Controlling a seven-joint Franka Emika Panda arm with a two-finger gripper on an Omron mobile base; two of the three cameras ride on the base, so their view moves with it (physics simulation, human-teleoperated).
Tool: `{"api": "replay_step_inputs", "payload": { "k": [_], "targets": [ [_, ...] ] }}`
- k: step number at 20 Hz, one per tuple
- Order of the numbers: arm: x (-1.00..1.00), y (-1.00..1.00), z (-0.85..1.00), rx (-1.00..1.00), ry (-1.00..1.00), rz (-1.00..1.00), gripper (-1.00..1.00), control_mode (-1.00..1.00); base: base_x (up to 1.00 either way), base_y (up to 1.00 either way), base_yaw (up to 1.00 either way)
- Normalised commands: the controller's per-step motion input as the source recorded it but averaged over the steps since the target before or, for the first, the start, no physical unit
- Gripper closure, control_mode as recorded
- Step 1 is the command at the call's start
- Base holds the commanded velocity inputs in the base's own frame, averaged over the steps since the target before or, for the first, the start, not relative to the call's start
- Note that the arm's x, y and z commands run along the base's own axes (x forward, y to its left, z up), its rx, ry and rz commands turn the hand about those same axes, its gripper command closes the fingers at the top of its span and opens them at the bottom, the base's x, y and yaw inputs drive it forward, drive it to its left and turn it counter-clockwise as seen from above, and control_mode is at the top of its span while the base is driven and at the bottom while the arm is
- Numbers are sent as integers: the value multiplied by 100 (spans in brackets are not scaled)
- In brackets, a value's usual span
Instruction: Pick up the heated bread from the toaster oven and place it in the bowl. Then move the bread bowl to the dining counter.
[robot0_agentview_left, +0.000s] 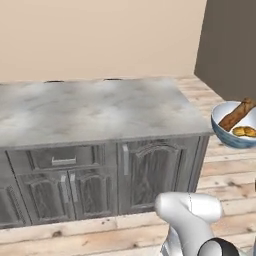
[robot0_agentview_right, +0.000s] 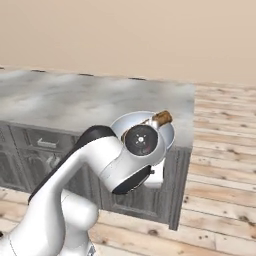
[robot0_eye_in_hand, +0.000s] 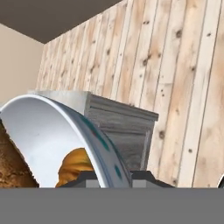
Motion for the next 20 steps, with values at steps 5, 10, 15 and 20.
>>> {"api": "replay_step_inputs", "payload": {
  "k": [5,10,15,20],
  "targets": [
    [0,0,0,0,0,0,100,100,100,28,17],
    [0,0,0,0,0,0,100,100,82,56,-15],
    [70,30,-9,1,3,-2,100,-100,13,9,-1],
    [100,55,-26,7,18,17,100,-100,0,0,0]
  ]
}}
